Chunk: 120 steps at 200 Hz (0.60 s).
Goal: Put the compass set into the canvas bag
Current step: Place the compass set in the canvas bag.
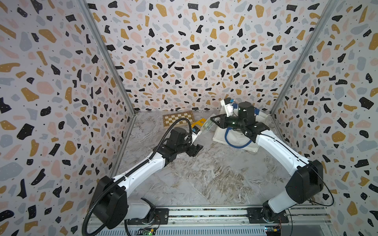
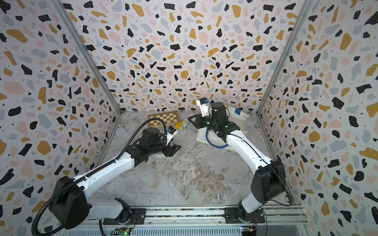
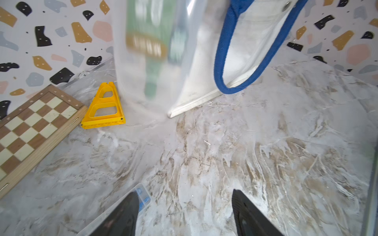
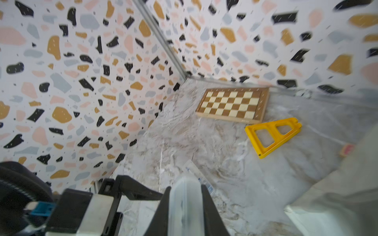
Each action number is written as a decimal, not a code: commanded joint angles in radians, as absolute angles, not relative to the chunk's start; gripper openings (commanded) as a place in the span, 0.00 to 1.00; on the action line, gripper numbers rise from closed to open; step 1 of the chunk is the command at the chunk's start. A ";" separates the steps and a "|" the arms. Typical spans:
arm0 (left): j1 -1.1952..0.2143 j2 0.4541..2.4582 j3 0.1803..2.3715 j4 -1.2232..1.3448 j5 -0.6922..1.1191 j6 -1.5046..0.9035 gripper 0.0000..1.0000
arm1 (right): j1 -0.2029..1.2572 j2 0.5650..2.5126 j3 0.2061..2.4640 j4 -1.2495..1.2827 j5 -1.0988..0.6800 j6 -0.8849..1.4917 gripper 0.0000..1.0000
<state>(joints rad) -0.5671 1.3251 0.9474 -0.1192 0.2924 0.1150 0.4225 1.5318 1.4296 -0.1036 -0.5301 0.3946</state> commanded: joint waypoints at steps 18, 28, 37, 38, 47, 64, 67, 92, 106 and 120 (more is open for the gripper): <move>-0.568 1.292 0.923 -0.070 0.439 0.151 0.72 | 0.279 1.427 1.480 -0.174 -0.342 0.345 0.00; -0.568 1.297 0.922 -0.068 0.447 0.156 0.72 | 0.239 1.430 1.472 -0.195 -0.290 0.334 0.00; -0.568 1.304 0.925 -0.067 0.453 0.158 0.72 | 0.206 1.435 1.460 -0.205 -0.253 0.326 0.00; -0.568 1.305 0.926 -0.067 0.454 0.158 0.72 | 0.203 1.436 1.459 -0.207 -0.249 0.326 0.00; -0.568 1.313 0.930 -0.066 0.464 0.157 0.72 | 0.173 1.448 1.442 -0.209 -0.224 0.322 0.00; -0.568 1.325 0.935 -0.058 0.477 0.150 0.72 | 0.134 1.485 1.429 -0.218 -0.218 0.313 0.00; -0.568 1.326 0.934 -0.056 0.479 0.149 0.72 | 0.130 1.493 1.428 -0.220 -0.215 0.312 0.00; -0.568 1.331 0.930 -0.056 0.499 0.157 0.69 | 0.129 1.549 1.432 -0.236 -0.184 0.294 0.00; -0.568 1.335 0.940 -0.085 0.517 0.172 0.67 | 0.130 1.583 1.425 -0.221 -0.208 0.302 0.00; -0.568 1.338 0.942 -0.098 0.517 0.191 0.67 | 0.137 1.628 1.430 -0.219 -0.224 0.306 0.00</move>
<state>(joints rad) -0.5671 1.3266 0.9333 -0.1009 0.4767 0.1501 0.1253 1.6066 1.4220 -0.2173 -0.2173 0.3157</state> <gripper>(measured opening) 0.674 0.214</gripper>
